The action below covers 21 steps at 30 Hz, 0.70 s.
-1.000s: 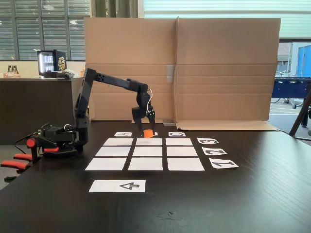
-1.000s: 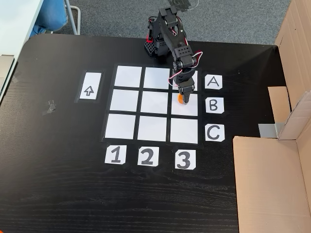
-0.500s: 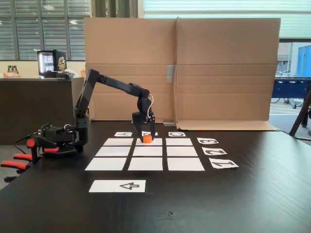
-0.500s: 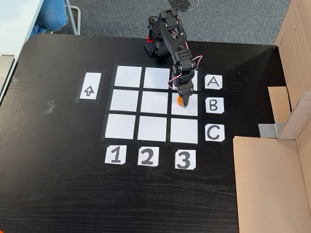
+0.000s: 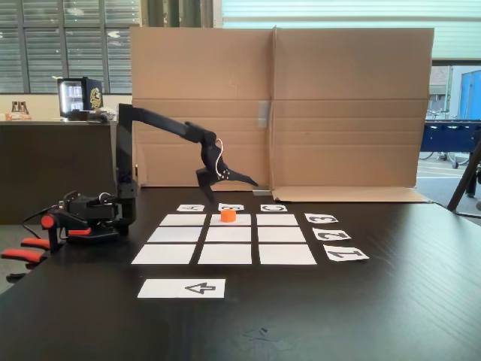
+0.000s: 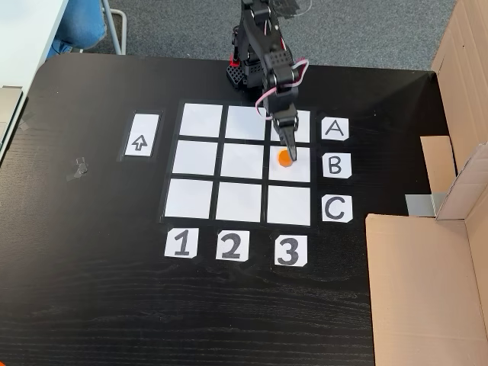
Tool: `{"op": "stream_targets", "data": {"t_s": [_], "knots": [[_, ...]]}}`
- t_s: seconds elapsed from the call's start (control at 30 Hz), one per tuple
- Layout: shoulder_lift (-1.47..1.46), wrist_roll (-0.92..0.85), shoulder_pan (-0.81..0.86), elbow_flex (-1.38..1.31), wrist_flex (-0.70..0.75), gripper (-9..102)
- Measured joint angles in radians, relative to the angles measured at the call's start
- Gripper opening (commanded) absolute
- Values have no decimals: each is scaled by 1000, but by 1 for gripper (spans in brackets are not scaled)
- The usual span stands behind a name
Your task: Pick up the round, orange token and place it in the grid on square B3.
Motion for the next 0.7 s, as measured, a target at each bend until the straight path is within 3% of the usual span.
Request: {"op": "stream_targets", "data": {"t_s": [0.2, 0.4, 0.53, 0.7], "knots": [[351, 0, -11, 201, -34, 63], [752, -15, 114, 396, -26, 52], [1103, -98, 351, 500, 31, 45], [1419, -239, 782, 597, 67, 34]]}}
